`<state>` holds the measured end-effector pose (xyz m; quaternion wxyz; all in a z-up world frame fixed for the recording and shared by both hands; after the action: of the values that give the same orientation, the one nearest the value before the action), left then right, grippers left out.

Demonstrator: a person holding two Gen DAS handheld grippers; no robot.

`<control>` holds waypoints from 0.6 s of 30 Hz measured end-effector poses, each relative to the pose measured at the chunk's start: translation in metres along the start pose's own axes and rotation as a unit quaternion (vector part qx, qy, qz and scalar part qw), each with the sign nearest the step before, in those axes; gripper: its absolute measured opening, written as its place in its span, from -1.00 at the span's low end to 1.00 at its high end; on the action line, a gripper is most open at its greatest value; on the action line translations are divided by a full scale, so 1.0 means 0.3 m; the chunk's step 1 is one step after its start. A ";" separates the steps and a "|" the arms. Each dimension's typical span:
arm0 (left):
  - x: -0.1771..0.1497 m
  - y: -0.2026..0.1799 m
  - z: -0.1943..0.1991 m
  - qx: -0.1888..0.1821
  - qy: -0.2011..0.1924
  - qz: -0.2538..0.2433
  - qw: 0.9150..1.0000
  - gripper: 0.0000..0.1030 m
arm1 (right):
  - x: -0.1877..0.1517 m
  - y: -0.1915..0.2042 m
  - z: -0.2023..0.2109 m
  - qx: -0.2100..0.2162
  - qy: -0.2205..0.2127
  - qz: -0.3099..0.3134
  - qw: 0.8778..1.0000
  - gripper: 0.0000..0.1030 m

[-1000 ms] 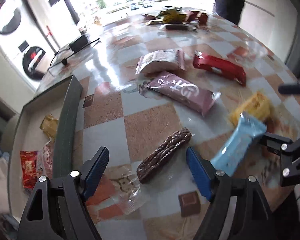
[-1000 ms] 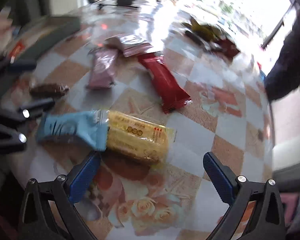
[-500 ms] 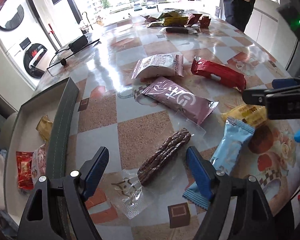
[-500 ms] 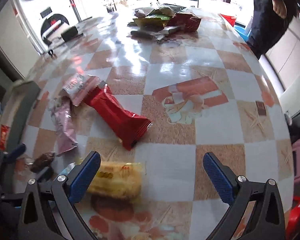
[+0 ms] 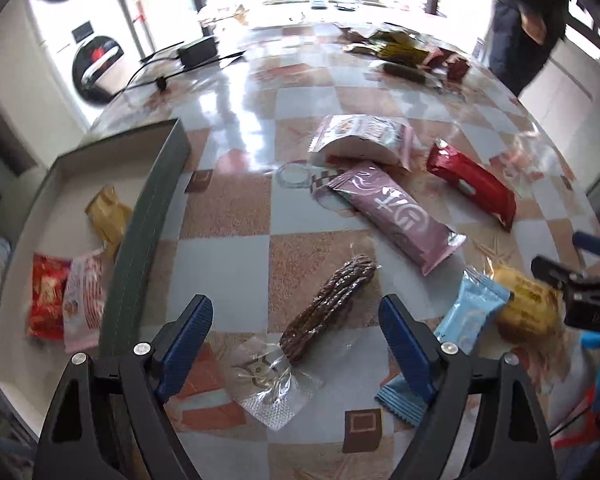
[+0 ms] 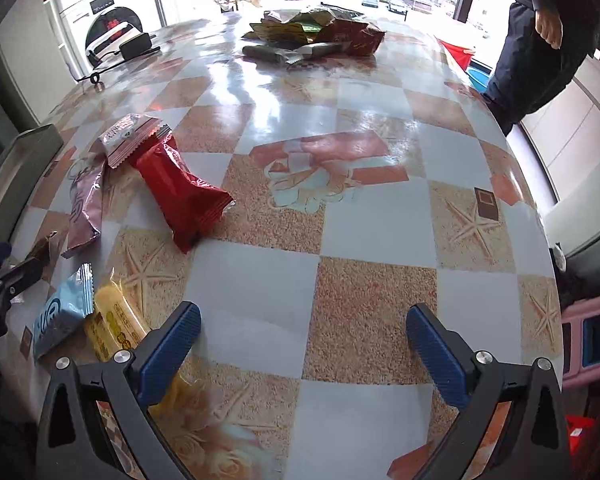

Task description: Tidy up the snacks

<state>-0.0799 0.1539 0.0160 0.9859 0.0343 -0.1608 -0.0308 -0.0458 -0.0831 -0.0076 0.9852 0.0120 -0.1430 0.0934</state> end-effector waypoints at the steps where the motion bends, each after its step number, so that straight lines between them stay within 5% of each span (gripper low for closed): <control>1: 0.008 -0.004 -0.010 0.002 0.006 -0.013 1.000 0.71 | 0.008 -0.003 -0.001 0.004 0.008 0.006 1.000 1.00; 6: 0.015 -0.030 -0.037 -0.002 0.002 -0.045 0.999 0.74 | -0.016 0.014 0.099 0.107 0.003 0.027 0.994 1.00; 12: 0.037 0.013 -0.063 0.022 0.001 0.024 0.999 0.90 | -0.032 0.269 0.077 0.024 0.022 0.188 0.982 1.00; 15: 0.046 0.062 -0.080 0.011 0.010 0.071 0.997 0.90 | -0.016 0.290 0.025 0.025 0.042 0.176 0.983 1.00; 18: 0.038 0.059 -0.080 -0.002 0.017 0.059 0.998 0.90 | 0.026 0.214 0.005 0.027 0.047 0.109 0.993 1.00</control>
<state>-0.0605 0.1720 -0.0018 0.9886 0.0236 -0.1459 0.0280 -0.0509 -0.0185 -0.0041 0.9742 0.0190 -0.0939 0.2043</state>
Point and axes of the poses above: each gripper's, at about its wrist camera, not at the fingertips, and z roughly against the way its jaws point, y to its left, x to its top, the point moved 1 cm from there along -z, roughly the way its jaws point, and after that the axes turned 10 degrees about y, right-handed, at the moved point
